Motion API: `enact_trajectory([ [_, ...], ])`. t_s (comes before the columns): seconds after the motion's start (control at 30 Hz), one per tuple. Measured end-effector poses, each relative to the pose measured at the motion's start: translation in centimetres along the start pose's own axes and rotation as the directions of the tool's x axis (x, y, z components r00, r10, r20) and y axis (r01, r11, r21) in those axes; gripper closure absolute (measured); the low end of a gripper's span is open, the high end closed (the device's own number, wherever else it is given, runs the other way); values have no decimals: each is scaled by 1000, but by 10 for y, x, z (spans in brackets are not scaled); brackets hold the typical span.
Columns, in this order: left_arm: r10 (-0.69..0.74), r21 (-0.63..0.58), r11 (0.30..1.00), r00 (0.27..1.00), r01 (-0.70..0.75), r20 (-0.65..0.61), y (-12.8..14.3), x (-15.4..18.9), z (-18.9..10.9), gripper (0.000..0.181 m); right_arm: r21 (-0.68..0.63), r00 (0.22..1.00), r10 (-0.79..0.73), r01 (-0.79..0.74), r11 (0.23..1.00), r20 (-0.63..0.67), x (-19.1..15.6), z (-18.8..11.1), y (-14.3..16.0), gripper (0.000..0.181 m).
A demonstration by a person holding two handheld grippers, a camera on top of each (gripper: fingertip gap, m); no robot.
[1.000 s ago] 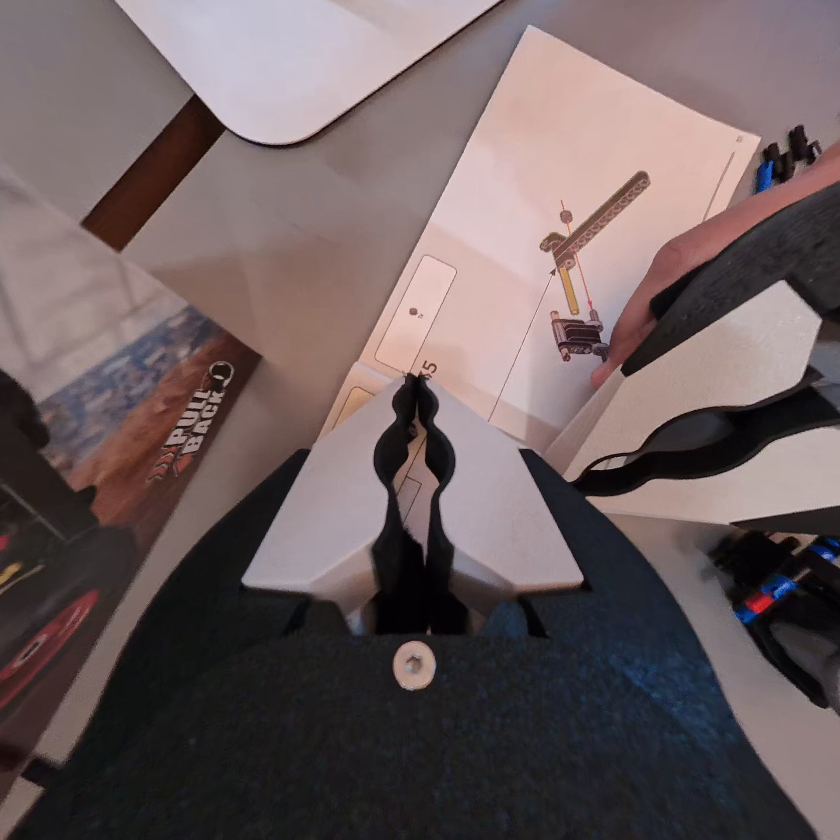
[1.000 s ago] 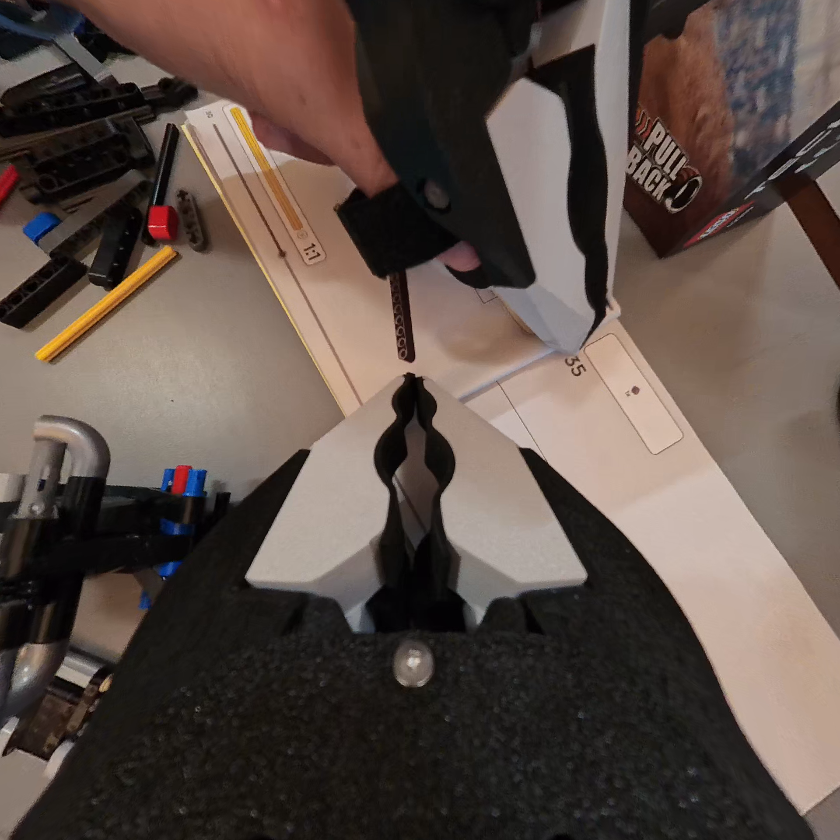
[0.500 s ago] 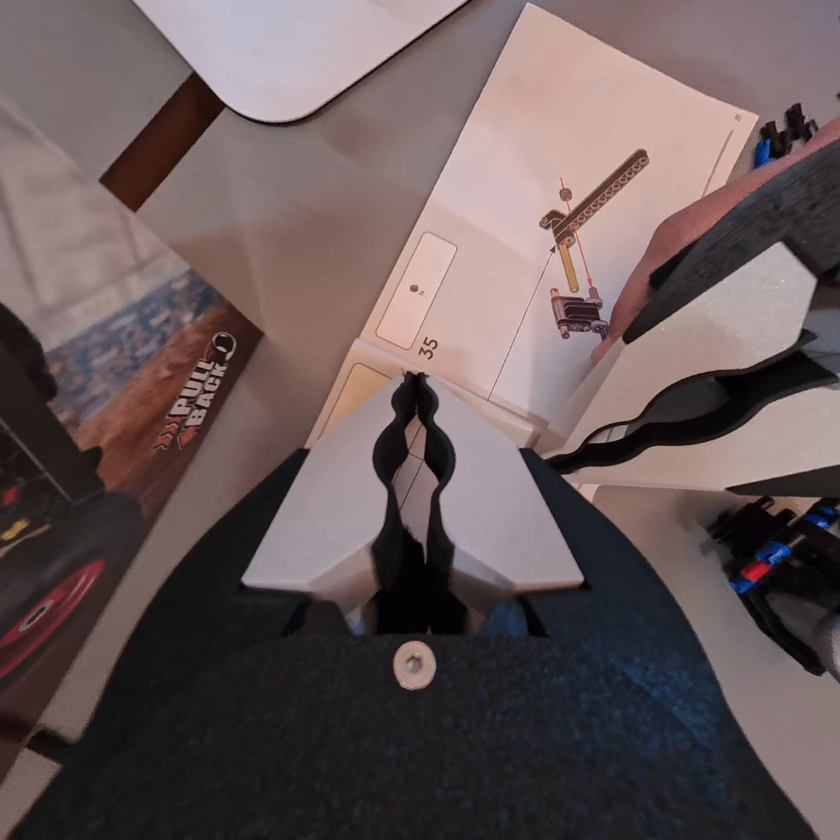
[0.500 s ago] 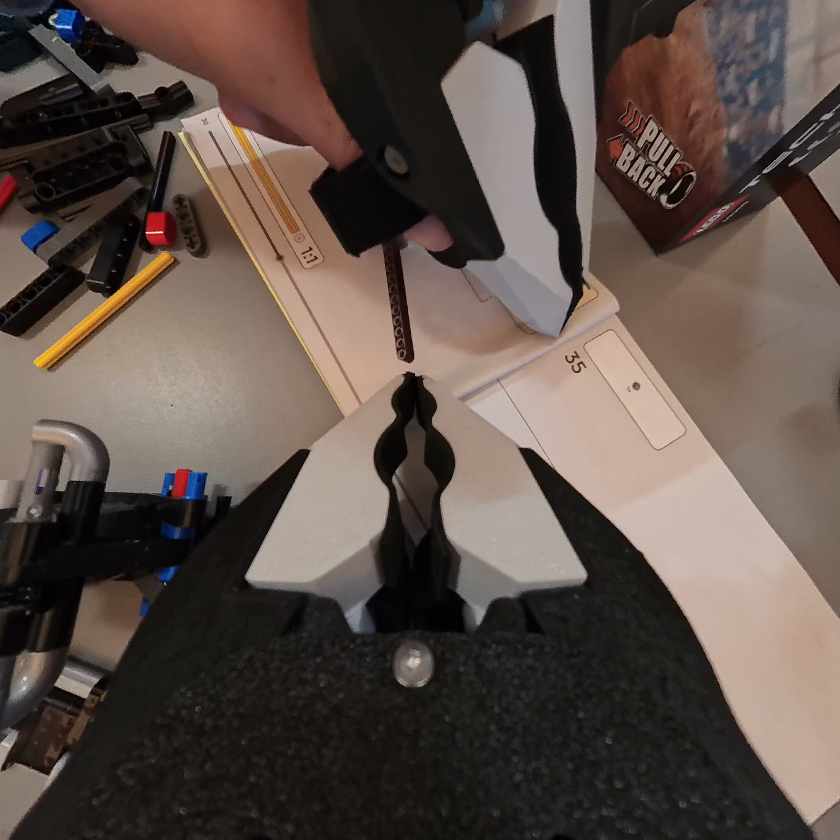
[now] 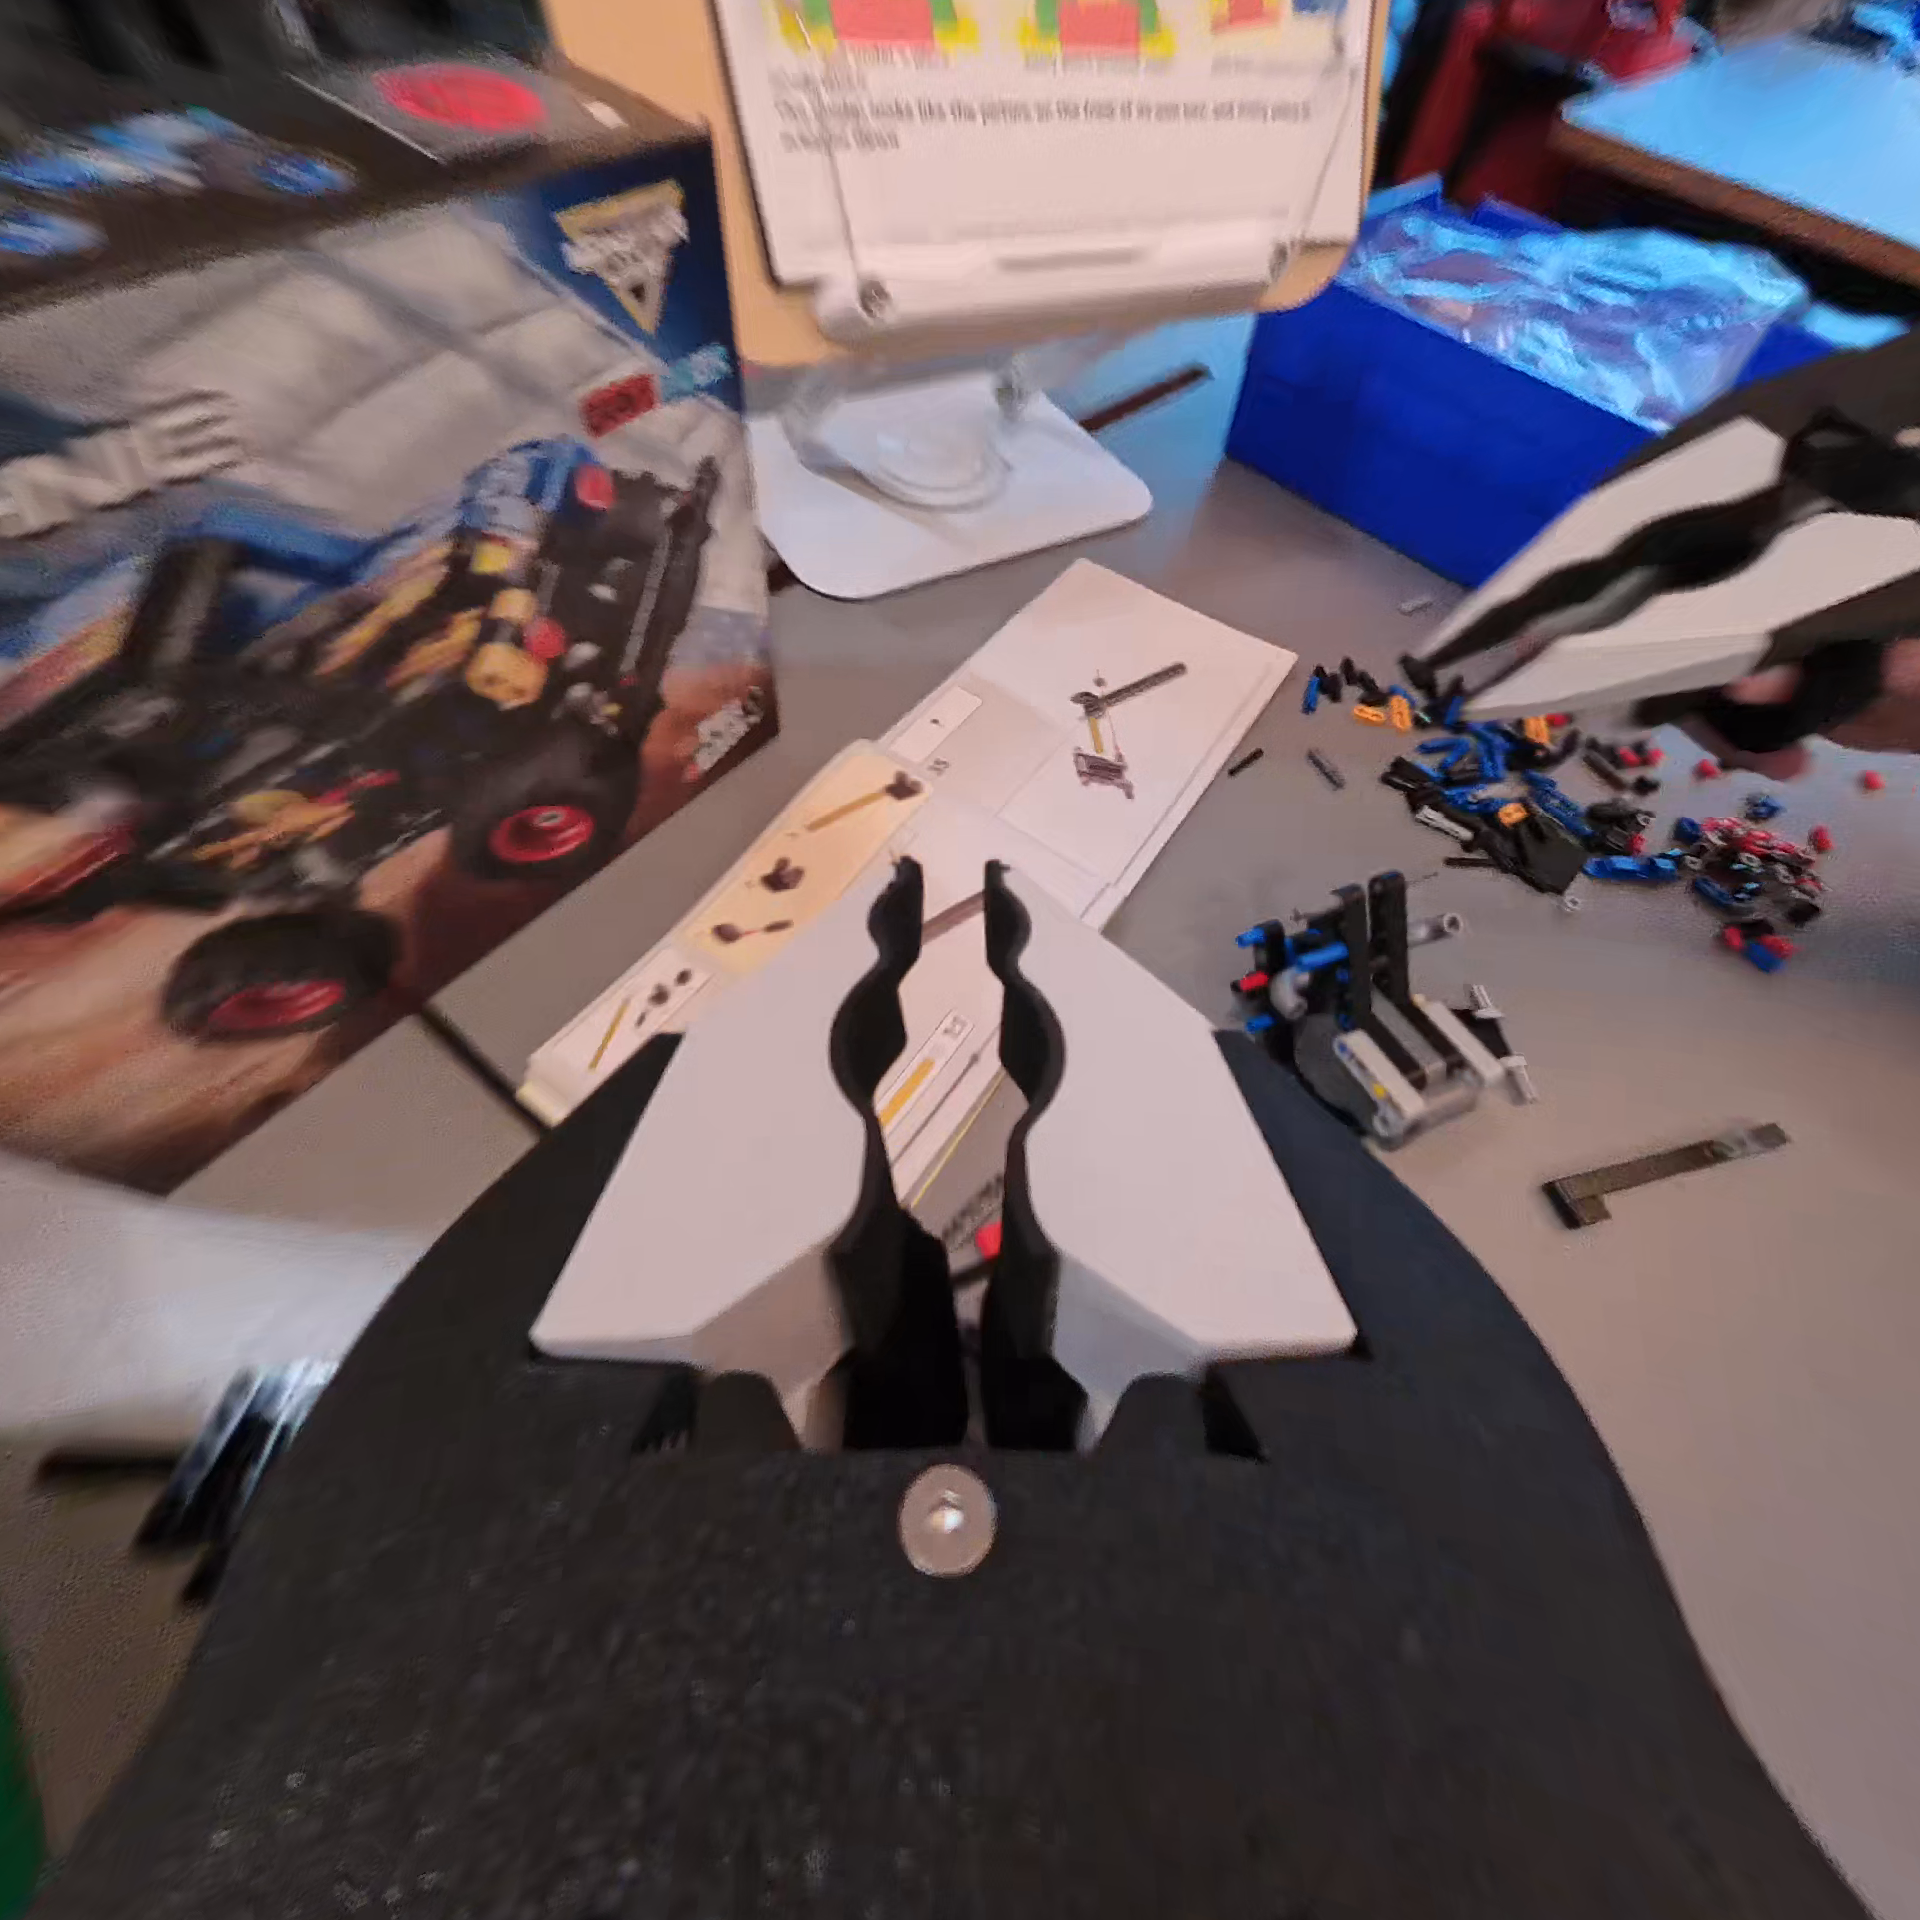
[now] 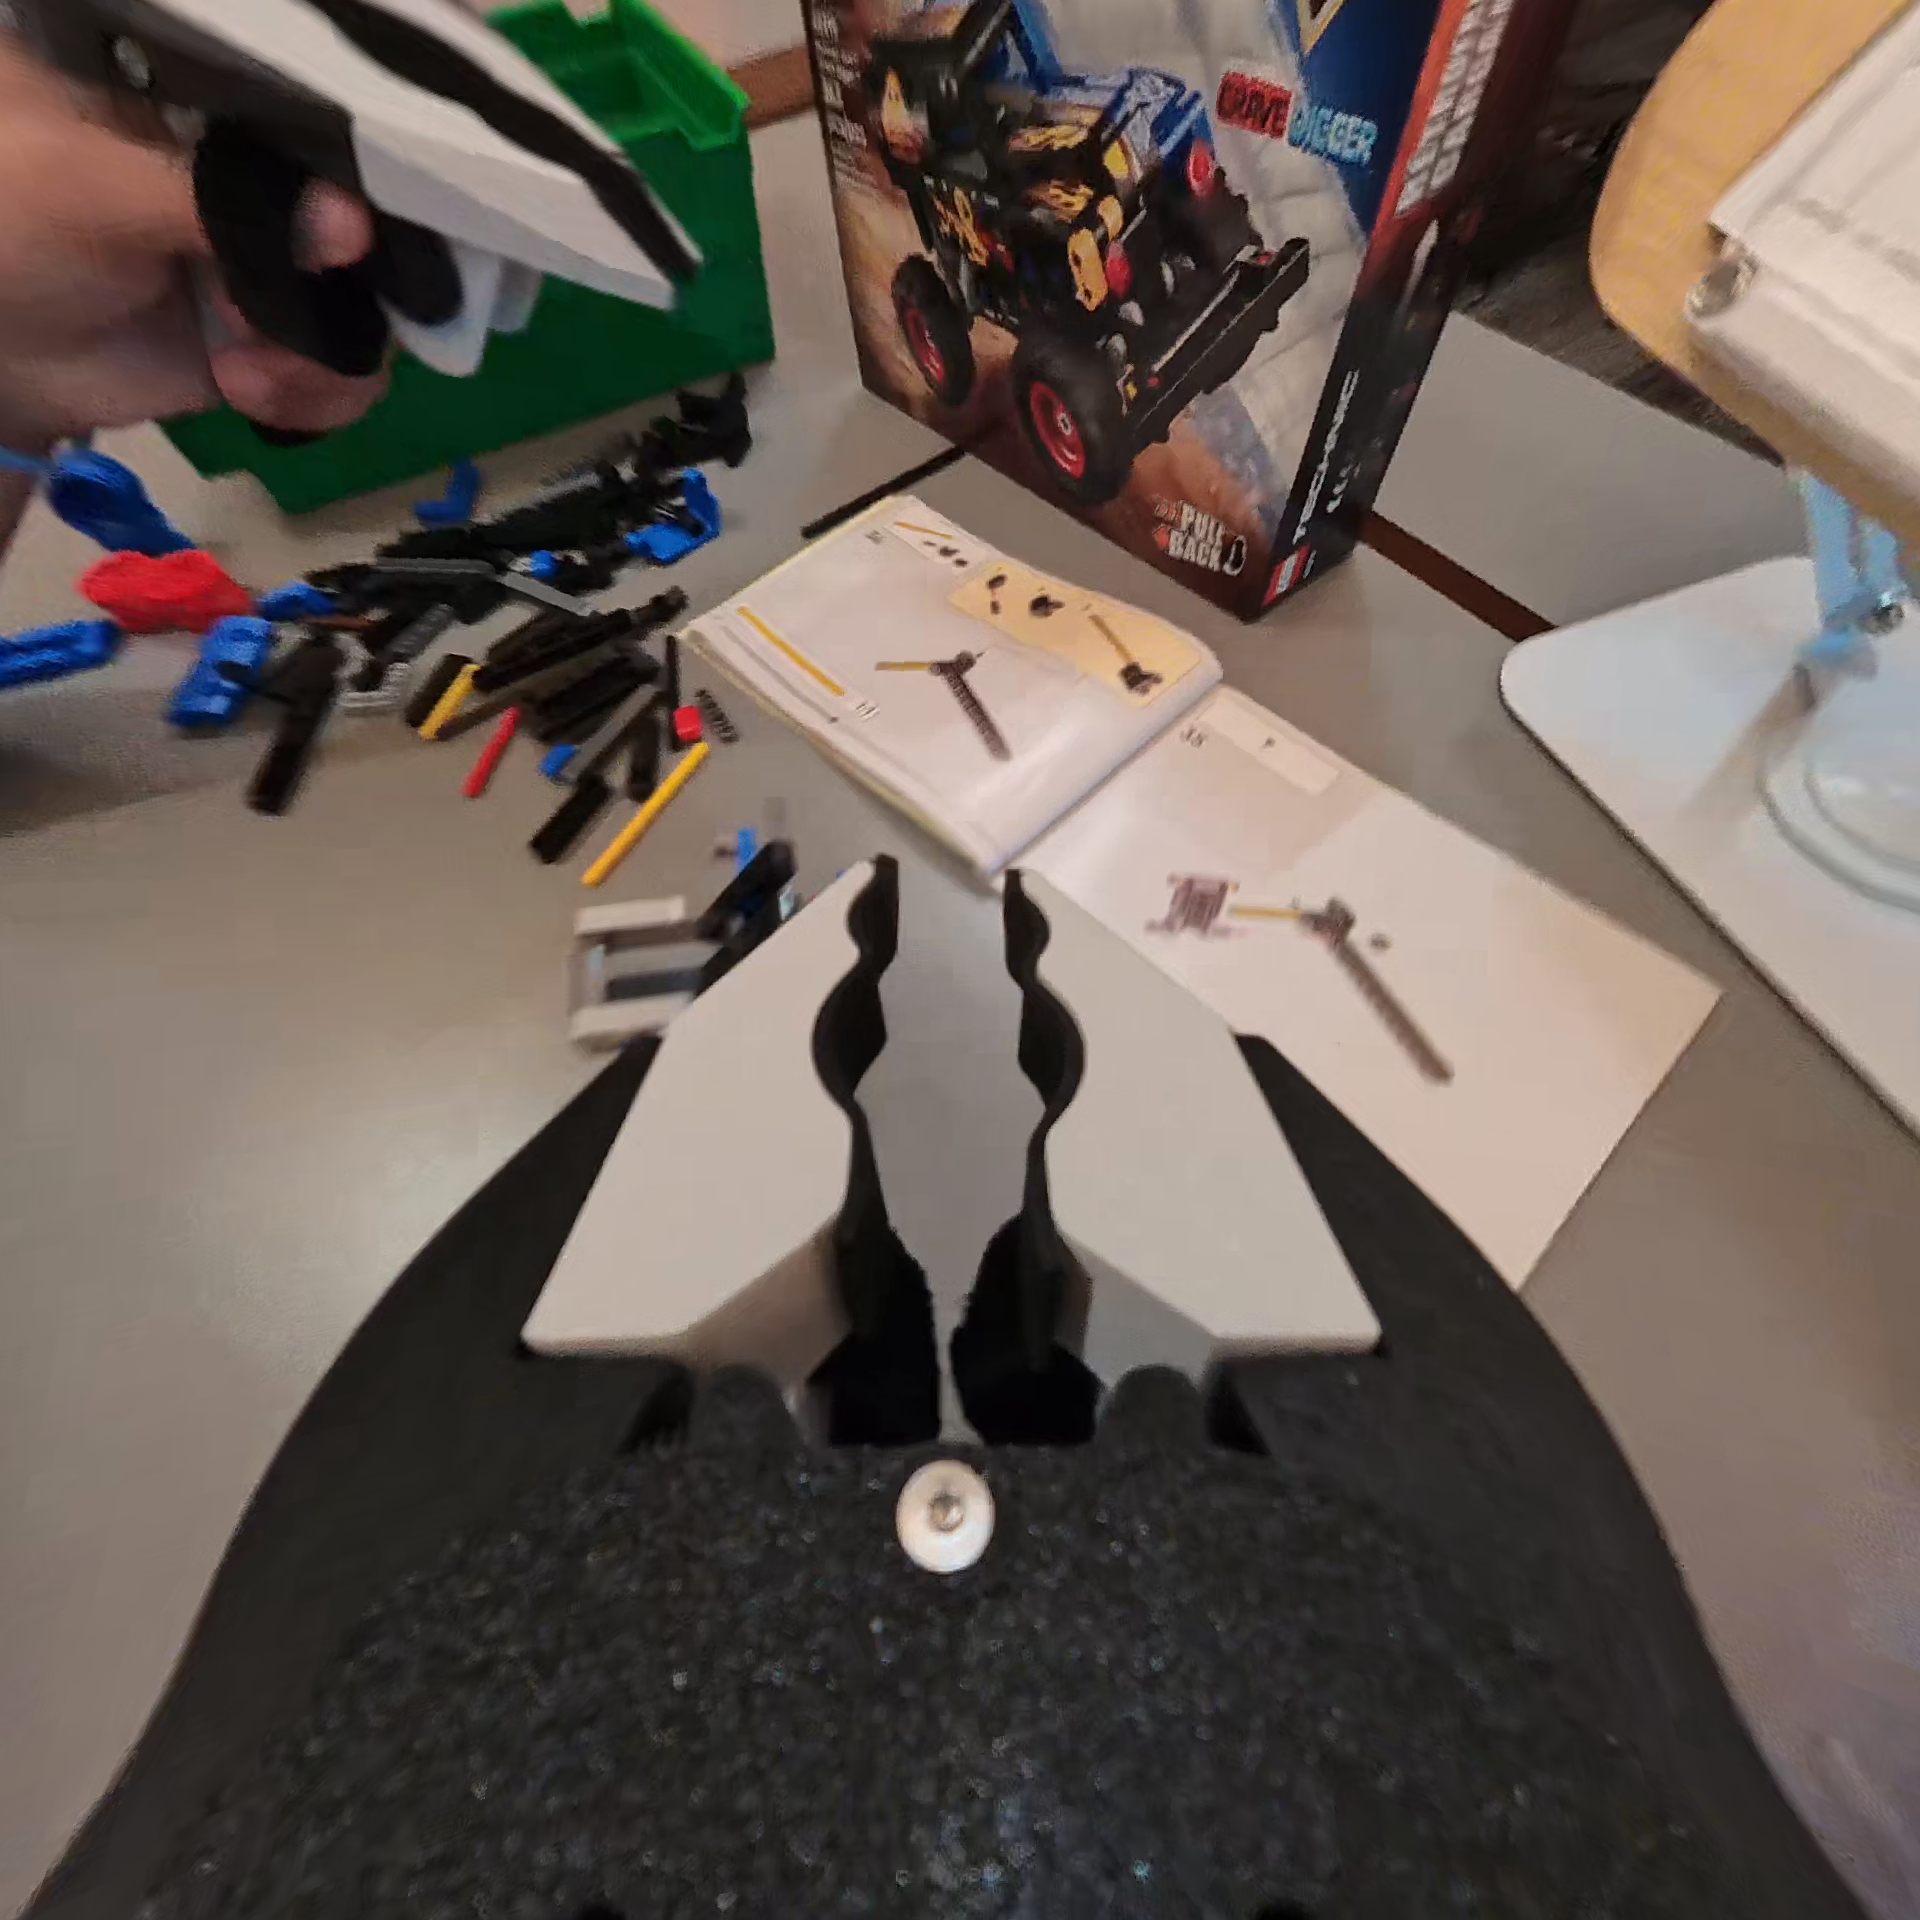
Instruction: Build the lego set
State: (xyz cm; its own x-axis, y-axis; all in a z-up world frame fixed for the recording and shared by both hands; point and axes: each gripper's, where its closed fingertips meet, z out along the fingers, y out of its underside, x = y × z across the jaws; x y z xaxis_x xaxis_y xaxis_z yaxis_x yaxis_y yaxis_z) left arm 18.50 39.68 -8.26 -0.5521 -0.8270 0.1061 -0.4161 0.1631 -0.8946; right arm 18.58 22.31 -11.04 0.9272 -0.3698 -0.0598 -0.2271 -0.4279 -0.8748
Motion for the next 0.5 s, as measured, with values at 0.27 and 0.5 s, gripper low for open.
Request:
enact_trajectory([
  [0.27, -46, 64, 997, 986, 36, 160, 76, 22, -80, 157, 112, 987, 119, -107, 988, -107, -28, -23, 52, 143],
  [0.5, -162, 51, 987, 970, 155, 183, 121, 48, -102, 154, 142, 980, 156, -138, 980, -122, -27, -19, 62, 144],
])
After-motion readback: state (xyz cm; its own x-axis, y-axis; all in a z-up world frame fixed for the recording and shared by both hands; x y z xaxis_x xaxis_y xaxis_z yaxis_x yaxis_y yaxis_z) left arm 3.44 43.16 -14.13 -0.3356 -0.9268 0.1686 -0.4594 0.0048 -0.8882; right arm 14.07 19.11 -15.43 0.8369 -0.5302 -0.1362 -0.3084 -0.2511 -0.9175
